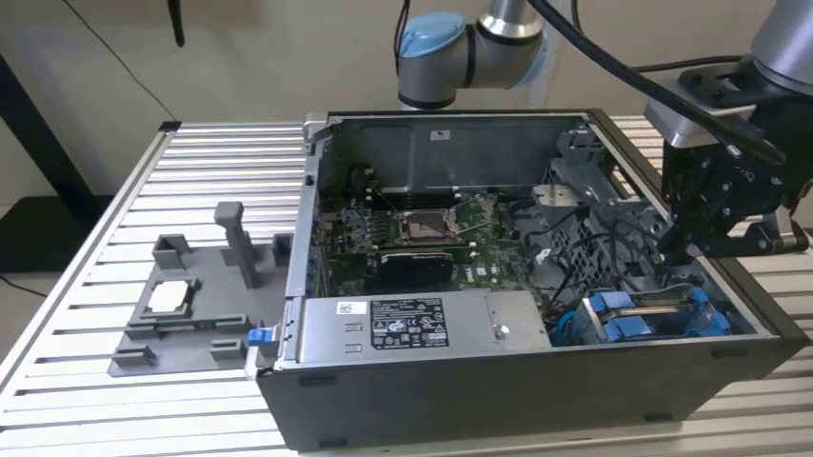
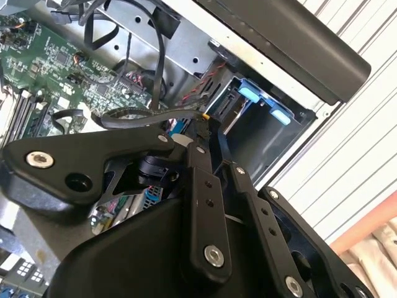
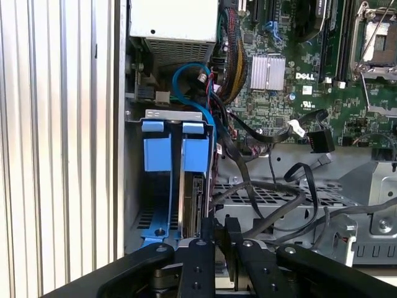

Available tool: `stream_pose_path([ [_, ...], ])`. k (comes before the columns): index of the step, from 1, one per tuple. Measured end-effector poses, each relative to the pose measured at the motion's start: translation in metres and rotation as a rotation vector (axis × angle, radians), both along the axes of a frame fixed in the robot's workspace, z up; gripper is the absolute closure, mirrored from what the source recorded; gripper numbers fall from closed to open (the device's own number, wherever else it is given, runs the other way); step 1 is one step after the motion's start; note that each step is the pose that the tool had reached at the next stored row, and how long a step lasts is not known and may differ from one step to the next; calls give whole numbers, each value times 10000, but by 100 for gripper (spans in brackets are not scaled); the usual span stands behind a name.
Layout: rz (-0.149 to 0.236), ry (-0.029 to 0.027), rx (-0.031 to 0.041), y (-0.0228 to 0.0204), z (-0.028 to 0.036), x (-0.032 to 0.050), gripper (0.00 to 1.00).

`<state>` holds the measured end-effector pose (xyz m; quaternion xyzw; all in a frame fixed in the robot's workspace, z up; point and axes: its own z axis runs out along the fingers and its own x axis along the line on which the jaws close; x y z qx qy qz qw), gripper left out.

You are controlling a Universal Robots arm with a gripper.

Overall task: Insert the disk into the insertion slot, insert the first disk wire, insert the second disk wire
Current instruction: 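Insert the first disk wire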

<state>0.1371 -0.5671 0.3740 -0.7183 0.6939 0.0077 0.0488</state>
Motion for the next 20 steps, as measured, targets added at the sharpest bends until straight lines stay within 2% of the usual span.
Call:
stream_pose_path([
  [11,-6,0,1,-2,-69,0,81],
  [20,-49,-11,0,-40,-171,1,81],
])
